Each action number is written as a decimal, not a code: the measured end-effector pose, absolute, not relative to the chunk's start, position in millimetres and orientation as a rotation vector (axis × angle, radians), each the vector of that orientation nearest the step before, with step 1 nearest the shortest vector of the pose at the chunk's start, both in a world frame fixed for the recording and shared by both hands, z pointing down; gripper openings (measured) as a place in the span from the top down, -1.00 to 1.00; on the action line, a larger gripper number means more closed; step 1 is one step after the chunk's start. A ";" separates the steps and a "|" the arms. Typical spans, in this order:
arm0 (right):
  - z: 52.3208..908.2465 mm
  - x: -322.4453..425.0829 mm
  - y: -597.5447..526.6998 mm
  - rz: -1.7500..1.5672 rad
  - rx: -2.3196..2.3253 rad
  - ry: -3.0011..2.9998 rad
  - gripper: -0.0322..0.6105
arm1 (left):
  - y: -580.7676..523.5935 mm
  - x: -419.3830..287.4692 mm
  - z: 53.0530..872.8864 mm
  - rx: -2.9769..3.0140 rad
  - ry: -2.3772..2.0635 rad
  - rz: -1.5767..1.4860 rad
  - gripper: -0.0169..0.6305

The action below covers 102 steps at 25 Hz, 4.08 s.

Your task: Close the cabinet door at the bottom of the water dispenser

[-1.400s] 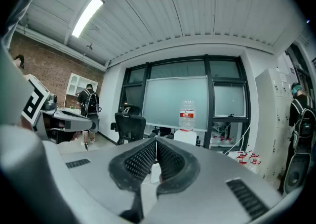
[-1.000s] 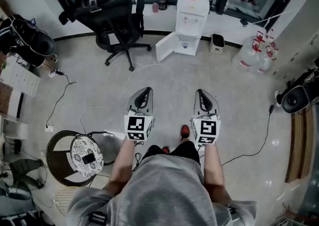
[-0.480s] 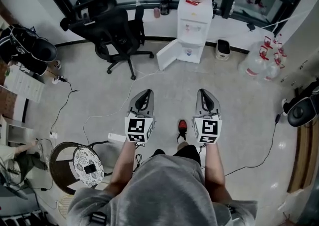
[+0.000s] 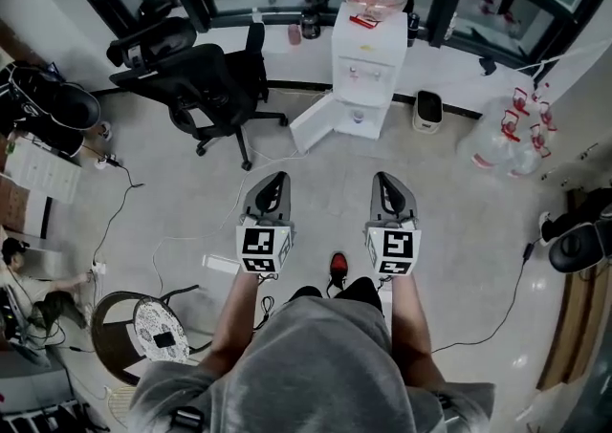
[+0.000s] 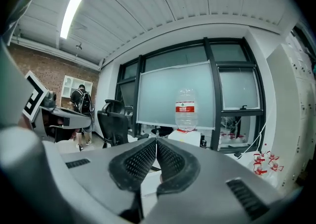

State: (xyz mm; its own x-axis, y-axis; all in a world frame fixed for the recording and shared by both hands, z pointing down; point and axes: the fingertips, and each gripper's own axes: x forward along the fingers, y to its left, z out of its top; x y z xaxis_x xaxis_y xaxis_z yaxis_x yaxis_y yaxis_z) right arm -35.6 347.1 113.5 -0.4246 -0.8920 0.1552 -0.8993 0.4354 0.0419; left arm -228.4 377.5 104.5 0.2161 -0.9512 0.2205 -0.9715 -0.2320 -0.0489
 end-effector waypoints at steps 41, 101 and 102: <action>212.2 -105.4 56.4 0.270 1.544 -2.448 0.83 | 76.8 -289.3 208.9 2.294 -1.742 0.429 0.86; 649.6 -211.7 -53.6 0.601 1.421 -2.149 0.83 | -43.5 -396.0 730.1 2.070 -1.378 0.779 0.20; 651.1 -212.4 -53.5 0.607 1.417 -2.142 0.83 | -43.7 -396.2 732.2 2.074 -1.371 0.782 0.21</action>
